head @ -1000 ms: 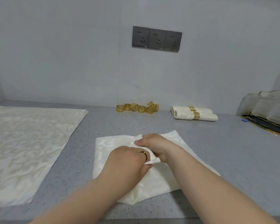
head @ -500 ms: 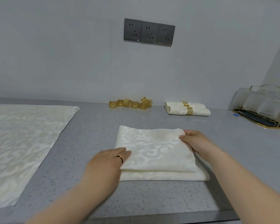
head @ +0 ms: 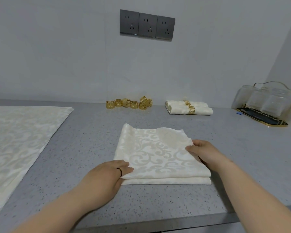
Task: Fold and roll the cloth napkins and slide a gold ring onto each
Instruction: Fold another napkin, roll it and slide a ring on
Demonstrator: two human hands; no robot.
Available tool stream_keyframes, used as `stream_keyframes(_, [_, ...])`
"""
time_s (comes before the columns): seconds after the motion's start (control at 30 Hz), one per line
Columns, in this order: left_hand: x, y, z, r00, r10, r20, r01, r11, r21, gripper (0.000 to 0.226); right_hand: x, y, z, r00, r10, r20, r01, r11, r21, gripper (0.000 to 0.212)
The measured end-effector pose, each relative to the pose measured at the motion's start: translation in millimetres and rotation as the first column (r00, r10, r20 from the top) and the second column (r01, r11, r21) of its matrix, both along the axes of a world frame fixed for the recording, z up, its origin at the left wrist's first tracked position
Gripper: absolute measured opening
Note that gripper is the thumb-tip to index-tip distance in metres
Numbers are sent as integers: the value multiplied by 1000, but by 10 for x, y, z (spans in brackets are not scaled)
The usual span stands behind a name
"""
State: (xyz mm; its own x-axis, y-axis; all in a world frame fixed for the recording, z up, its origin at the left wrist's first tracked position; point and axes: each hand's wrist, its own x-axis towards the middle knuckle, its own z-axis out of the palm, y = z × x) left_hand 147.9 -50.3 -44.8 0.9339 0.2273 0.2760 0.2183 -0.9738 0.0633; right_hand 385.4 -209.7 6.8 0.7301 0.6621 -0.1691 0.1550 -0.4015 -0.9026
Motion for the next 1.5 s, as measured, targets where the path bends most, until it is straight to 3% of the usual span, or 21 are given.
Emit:
stream_keyframes(0.1, [-25, 22, 83, 999, -12, -33, 12, 1000, -8, 58, 6, 20, 4, 1000, 4, 22, -3, 999, -40, 14])
stream_keyframes(0.13, [-19, 43, 88, 1000, -16, -5, 16, 997, -71, 81, 7, 39, 4, 1000, 5, 30, -3, 998, -60, 14])
stream_keyframes(0.2, [-21, 45, 144, 995, 31, -91, -56, 957, -285, 122, 2, 73, 22, 999, -8, 43, 12, 995, -95, 22])
stream_keyframes(0.27, [81, 0, 228, 998, 46, -34, -55, 931, -361, 117, -12, 103, 36, 998, -19, 61, 25, 994, -107, 25])
stream_keyframes(0.37, [316, -70, 284, 997, 65, -52, -77, 953, -292, 59, -27, 116, 43, 996, -22, 88, 33, 991, -126, 31])
stream_keyframes(0.4, [381, -83, 273, 995, 66, -75, -84, 958, -274, 53, -24, 111, 40, 995, -21, 96, 34, 990, -135, 32])
stream_keyframes(0.47, [459, -76, 218, 982, 52, -180, -96, 966, -242, 70, -6, 120, 48, 996, -16, 92, 29, 989, -145, 33])
stream_keyframes(0.6, [433, -33, 100, 969, 51, -243, -104, 972, -211, 138, 43, 208, 103, 996, 13, 86, 4, 980, -200, 19])
stream_keyframes(0.67, [423, -28, 59, 969, 58, -242, -106, 976, -191, 148, 54, 295, 128, 995, 10, 99, 11, 977, -212, 14])
stream_keyframes(0.77, [413, -29, 62, 969, 73, -234, -118, 976, -185, 146, 118, 444, 159, 989, -57, 137, 66, 996, -66, 39])
stream_keyframes(0.83, [423, -17, 49, 971, 78, -226, -123, 974, -191, 144, 155, 510, 153, 989, -75, 124, 73, 997, 20, 42])
stream_keyframes(1.1, [427, -11, 75, 968, 90, -235, -142, 966, -217, 144, 263, 515, 72, 948, 9, 317, 94, 947, -308, 45])
stream_keyframes(1.2, [409, -9, 87, 967, 127, -220, -177, 959, -223, 145, 219, 487, 146, 879, 155, 451, 137, 823, -551, 53])
stream_keyframes(1.27, [394, -1, 92, 967, 160, -199, -202, 957, -211, 126, 69, 490, 201, 780, 221, 586, 230, 770, -596, 53])
stream_keyframes(1.33, [388, -1, 106, 967, 190, -170, -221, 957, -187, 111, -181, 553, 239, 699, 259, 666, 224, 806, -549, 51])
stream_keyframes(1.5, [381, -36, 126, 944, 247, -217, -285, 945, -162, 64, -971, 866, -19, 653, 418, 632, -98, 873, -477, 44])
